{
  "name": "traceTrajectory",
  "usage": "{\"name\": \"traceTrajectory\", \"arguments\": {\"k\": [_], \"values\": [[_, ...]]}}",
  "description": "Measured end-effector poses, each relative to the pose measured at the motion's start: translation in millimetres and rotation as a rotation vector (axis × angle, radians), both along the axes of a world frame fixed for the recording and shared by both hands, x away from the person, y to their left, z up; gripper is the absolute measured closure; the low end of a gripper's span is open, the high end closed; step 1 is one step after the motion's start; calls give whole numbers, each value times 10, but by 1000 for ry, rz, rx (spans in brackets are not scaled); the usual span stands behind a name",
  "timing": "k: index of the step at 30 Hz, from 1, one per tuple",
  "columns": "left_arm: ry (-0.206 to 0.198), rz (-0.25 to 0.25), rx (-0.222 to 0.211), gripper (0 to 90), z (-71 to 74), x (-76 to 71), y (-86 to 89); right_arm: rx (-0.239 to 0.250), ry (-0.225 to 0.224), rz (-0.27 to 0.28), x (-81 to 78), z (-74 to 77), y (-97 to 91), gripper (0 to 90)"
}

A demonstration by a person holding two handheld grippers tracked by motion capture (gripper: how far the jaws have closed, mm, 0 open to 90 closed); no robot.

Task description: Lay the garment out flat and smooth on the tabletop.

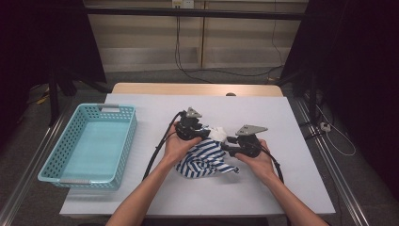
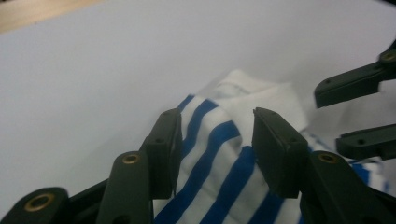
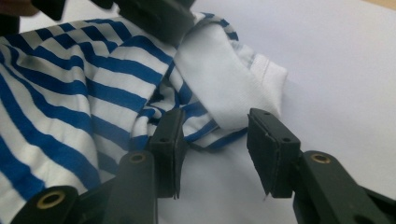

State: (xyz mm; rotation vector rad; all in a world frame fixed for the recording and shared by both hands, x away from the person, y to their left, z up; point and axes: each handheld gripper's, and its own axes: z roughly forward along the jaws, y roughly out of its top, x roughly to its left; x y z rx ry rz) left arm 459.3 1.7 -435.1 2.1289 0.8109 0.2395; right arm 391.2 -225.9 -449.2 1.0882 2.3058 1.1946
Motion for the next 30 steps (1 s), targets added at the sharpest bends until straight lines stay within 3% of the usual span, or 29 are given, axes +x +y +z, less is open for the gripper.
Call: {"name": "traceTrajectory", "arguments": {"k": [3,4,8,11,13,15,17,18,20,21,22,24,26,28,30], "values": [[8,-12,-16,688,-14,-9,-4,-5,3,19,15,-25,34,531],[-6,-21,-6,746,17,-19,5,-4,9,21,8,-29,41,531],[-22,-63,25,841,147,-105,91,-1,28,26,2,-47,44,529],[-21,-47,4,857,226,-175,239,-7,42,33,-4,-61,65,521],[-36,-54,34,866,256,-207,342,-12,46,33,-1,-79,83,512],[-18,-45,16,867,263,-242,444,-17,44,33,-1,-84,98,494],[-25,-42,15,869,260,-278,532,-25,32,35,3,-87,112,471],[5,-26,-6,869,244,-310,558,-26,31,37,6,-86,115,467],[3,-42,39,872,226,-338,628,-25,35,39,25,-72,119,452],[-4,-48,44,872,205,-348,653,-18,37,42,35,-63,130,450],[25,-24,23,873,177,-378,662,-19,36,50,51,-53,140,451],[22,-39,33,872,130,-374,709,-17,35,53,67,-29,173,453],[29,-21,44,872,79,-377,747,-16,28,65,88,0,201,460],[49,-16,46,873,21,-375,780,6,17,64,103,44,219,475],[41,-26,65,873,-20,-375,797,21,5,69,121,85,234,496]]}}
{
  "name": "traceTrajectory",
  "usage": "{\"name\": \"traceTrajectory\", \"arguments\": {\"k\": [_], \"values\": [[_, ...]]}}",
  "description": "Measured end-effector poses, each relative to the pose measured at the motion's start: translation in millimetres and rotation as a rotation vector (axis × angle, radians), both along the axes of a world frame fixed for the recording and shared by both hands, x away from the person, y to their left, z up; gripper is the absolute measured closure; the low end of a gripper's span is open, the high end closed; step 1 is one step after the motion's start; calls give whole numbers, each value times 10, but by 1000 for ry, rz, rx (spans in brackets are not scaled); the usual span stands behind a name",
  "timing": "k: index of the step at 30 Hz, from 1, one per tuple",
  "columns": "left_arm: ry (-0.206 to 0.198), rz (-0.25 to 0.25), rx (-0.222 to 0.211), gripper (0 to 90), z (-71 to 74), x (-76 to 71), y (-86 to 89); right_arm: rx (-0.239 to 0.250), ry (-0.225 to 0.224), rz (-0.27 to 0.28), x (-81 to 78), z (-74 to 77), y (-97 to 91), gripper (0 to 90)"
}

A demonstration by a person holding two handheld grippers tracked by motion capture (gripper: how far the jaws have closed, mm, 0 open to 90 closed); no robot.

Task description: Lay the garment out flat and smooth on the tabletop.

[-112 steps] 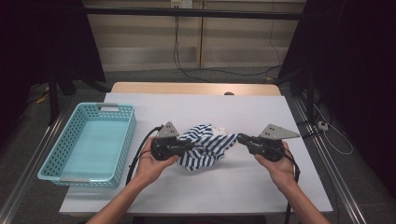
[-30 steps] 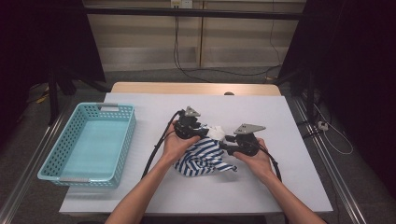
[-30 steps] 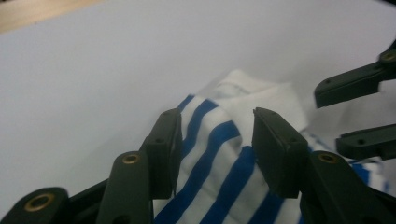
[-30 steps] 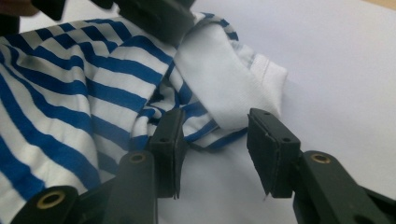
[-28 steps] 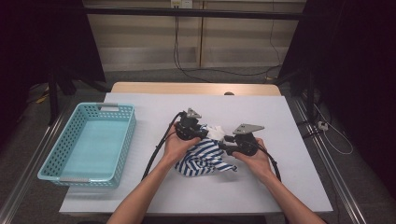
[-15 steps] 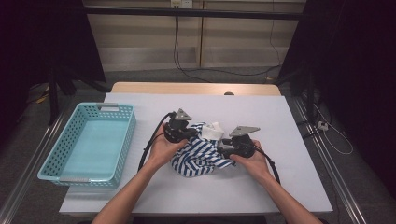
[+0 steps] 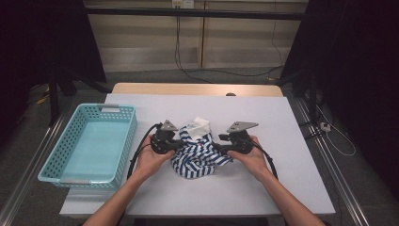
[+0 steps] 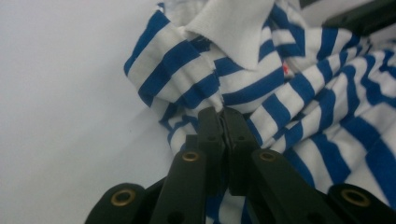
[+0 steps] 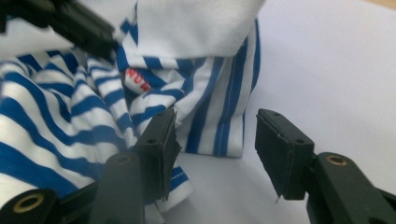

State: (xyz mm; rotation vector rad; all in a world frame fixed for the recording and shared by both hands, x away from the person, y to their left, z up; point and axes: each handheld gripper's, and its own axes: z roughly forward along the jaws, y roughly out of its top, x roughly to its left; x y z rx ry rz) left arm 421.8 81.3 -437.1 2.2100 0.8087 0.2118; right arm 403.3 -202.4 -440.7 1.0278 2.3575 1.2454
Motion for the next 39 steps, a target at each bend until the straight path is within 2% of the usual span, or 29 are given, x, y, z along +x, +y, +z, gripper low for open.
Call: {"name": "traceTrajectory", "arguments": {"k": [1,6,8,13,14,16,17,18,20,21,22,23,25,26,29,31,32,33,34,36,37,38,39], "values": [[15,14,-19,873,-19,-15,-12,8,-5,-1,5,19,9,524],[23,1,11,873,-51,-5,-3,47,-17,0,42,64,69,559],[47,15,3,874,-76,-19,-16,53,-16,1,69,68,91,566],[36,3,17,874,-86,-7,-15,67,-18,3,187,91,159,572],[50,20,8,874,-91,-17,-22,67,-10,7,203,98,181,571],[44,14,10,874,-94,-9,-15,59,-10,19,227,95,228,571],[75,-4,-25,874,-110,3,-4,47,7,24,231,79,263,568],[46,7,8,874,-97,-3,-6,41,10,29,235,59,280,567],[39,6,4,874,-102,3,-1,39,42,44,239,-4,327,571],[42,12,5,874,-101,-7,-8,25,56,55,240,-33,349,638],[41,14,8,874,-99,-10,-13,9,57,79,232,-59,368,740],[51,-20,-14,874,-101,9,-2,2,51,82,226,-67,374,786],[57,13,-15,875,-102,-6,-11,10,39,66,225,-52,358,837],[44,19,2,876,-91,-8,-7,5,28,59,223,-30,344,843],[35,16,2,880,-64,-10,8,-5,-1,29,221,40,268,848],[43,33,-17,882,-48,-24,14,-8,-20,10,216,85,208,848],[40,25,-8,883,-30,-22,29,-14,-34,0,214,110,168,849],[40,34,-24,883,-29,-28,28,-25,-46,-12,212,128,137,849],[30,34,-26,883,-13,-32,37,-30,-51,-21,210,144,114,849],[36,26,-30,883,27,-47,57,-34,-62,-38,210,180,44,849],[38,25,-50,884,33,-56,59,-44,-76,-46,210,197,7,849],[25,23,-31,884,54,-68,68,-46,-80,-60,204,217,-31,850],[52,0,-74,884,54,-70,82,-52,-91,-70,206,234,-81,849]]}}
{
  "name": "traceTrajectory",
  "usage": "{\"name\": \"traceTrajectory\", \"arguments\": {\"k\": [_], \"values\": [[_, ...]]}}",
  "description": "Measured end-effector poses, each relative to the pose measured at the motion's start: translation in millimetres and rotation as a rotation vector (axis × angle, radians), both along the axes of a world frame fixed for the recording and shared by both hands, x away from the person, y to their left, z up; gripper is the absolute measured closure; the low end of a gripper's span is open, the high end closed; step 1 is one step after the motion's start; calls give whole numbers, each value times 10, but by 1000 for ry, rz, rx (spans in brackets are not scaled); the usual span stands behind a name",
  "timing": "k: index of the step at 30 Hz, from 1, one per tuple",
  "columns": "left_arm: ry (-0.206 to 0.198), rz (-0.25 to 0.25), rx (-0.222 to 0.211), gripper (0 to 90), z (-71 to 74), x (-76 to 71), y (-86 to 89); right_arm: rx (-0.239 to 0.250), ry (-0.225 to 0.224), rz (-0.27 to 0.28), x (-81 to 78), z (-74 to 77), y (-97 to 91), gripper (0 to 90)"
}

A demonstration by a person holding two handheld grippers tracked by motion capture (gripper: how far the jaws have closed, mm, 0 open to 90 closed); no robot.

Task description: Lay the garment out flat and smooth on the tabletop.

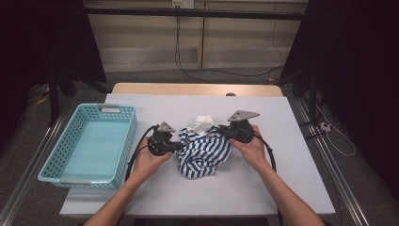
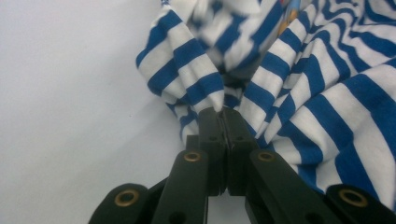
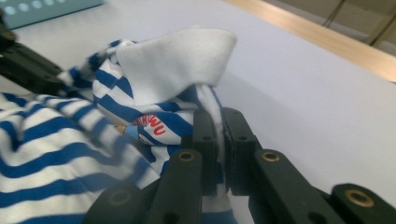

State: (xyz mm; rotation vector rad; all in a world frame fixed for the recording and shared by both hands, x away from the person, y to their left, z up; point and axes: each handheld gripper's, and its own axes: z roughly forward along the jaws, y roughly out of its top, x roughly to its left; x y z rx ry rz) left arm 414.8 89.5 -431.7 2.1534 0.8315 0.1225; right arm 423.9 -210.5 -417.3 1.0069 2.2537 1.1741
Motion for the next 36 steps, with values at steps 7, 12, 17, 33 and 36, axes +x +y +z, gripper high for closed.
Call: {"name": "traceTrajectory", "arguments": {"k": [7,12,17,33,36], "values": [[-16,4,38,885,62,-156,43,-7,-16,-78,-79,38,-352,850],[13,-34,70,885,26,-270,104,-15,5,-112,-166,-64,-577,850],[64,-35,112,885,-91,-344,135,-38,31,-151,-218,-149,-775,851],[-56,13,35,648,77,-199,8,55,16,-156,-275,-93,-839,657],[-68,29,-12,641,141,-123,-40,63,10,-154,-307,-45,-883,651]]}}
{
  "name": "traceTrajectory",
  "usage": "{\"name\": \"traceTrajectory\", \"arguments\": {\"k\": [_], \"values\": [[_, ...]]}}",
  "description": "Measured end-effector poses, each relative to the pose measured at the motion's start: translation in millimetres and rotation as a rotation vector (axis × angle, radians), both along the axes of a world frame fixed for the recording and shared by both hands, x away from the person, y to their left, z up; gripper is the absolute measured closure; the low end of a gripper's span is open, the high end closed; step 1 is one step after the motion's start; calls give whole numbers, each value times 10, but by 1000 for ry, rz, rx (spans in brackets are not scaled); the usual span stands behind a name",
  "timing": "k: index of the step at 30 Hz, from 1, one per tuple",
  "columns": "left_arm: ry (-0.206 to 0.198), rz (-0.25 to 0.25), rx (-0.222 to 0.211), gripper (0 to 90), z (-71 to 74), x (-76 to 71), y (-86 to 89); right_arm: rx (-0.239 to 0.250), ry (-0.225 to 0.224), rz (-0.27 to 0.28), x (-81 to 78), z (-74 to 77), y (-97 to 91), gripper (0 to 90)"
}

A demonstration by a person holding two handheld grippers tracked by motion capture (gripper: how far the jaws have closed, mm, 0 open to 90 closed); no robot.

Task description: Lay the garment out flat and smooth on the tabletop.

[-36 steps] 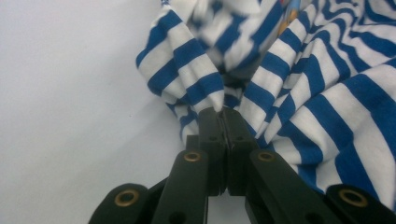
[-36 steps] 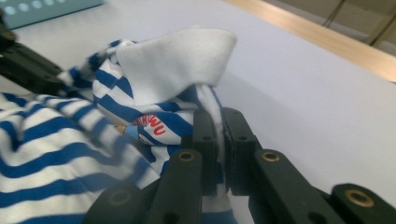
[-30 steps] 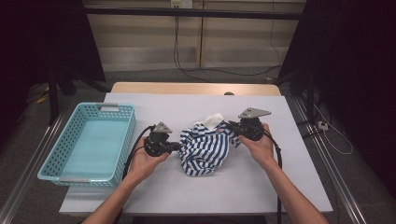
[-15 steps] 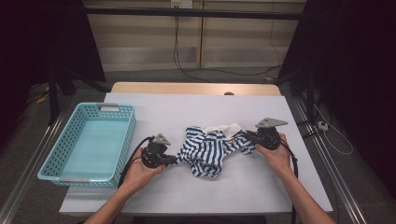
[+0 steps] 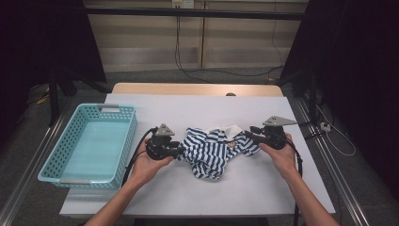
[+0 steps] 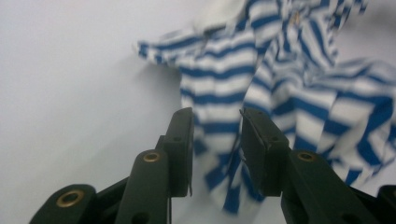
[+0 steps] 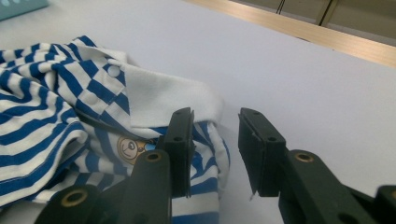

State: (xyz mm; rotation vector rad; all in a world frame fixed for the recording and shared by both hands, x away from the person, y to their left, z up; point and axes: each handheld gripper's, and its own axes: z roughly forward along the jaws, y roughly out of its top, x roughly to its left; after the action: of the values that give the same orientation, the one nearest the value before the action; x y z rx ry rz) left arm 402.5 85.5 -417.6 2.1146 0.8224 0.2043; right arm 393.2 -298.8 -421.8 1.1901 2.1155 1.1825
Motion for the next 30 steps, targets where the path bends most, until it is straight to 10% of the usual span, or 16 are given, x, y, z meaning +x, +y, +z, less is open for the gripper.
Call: {"name": "traceTrajectory", "arguments": {"k": [10,21,30], "values": [[21,35,-36,730,-85,475,-220,-29,30,42,-243,-34,-104,688],[-15,108,41,775,-331,693,-412,-90,55,101,-314,-170,-37,740],[-25,108,74,605,-419,720,-454,-108,96,97,-285,-255,-3,745]]}}
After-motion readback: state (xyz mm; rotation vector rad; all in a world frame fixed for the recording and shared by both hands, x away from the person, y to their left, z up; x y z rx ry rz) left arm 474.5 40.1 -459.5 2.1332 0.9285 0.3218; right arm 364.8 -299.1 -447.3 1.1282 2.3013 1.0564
